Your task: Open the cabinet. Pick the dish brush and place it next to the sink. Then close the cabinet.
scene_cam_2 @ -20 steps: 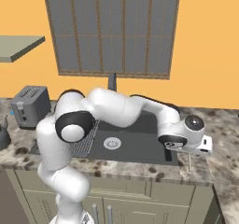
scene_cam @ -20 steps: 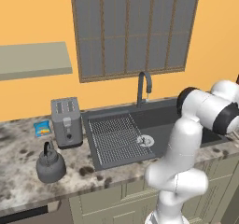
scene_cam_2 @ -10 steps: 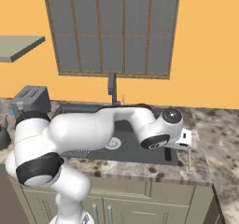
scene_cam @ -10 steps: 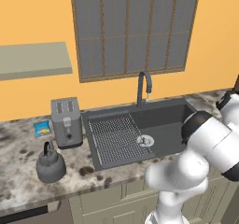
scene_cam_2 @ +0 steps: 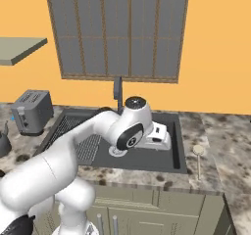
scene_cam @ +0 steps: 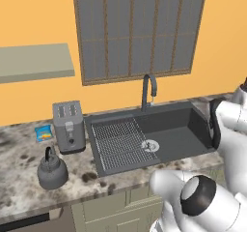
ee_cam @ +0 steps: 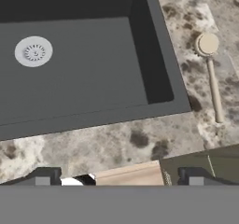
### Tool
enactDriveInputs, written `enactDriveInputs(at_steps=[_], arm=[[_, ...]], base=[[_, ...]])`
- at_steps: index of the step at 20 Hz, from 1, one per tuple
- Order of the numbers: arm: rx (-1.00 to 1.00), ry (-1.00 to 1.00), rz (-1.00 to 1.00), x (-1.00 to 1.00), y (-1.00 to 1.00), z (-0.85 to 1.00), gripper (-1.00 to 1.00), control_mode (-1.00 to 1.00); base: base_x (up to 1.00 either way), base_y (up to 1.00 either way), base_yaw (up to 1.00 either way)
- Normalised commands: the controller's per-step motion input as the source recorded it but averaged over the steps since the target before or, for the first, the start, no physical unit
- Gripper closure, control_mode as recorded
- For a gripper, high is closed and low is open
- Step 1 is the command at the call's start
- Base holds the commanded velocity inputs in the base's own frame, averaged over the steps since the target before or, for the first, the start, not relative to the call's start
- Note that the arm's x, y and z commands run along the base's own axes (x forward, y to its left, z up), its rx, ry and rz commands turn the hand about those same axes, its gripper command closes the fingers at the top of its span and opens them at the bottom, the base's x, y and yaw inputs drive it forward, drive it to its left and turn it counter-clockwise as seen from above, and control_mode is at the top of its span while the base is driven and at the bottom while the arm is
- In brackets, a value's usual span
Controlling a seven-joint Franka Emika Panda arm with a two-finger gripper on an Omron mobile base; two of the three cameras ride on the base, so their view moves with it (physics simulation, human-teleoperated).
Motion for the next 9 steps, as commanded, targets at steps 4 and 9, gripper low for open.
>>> enactDriveInputs(at_steps=[4,9], arm=[[0.00,0.14,0.00,-0.63,0.86,0.46,-1.00,-1.00],[0.03,0.04,0.09,-0.57,0.90,0.35,-1.00,-1.00]], base=[[0.00,0.00,0.00],[0.00,0.00,0.00]])
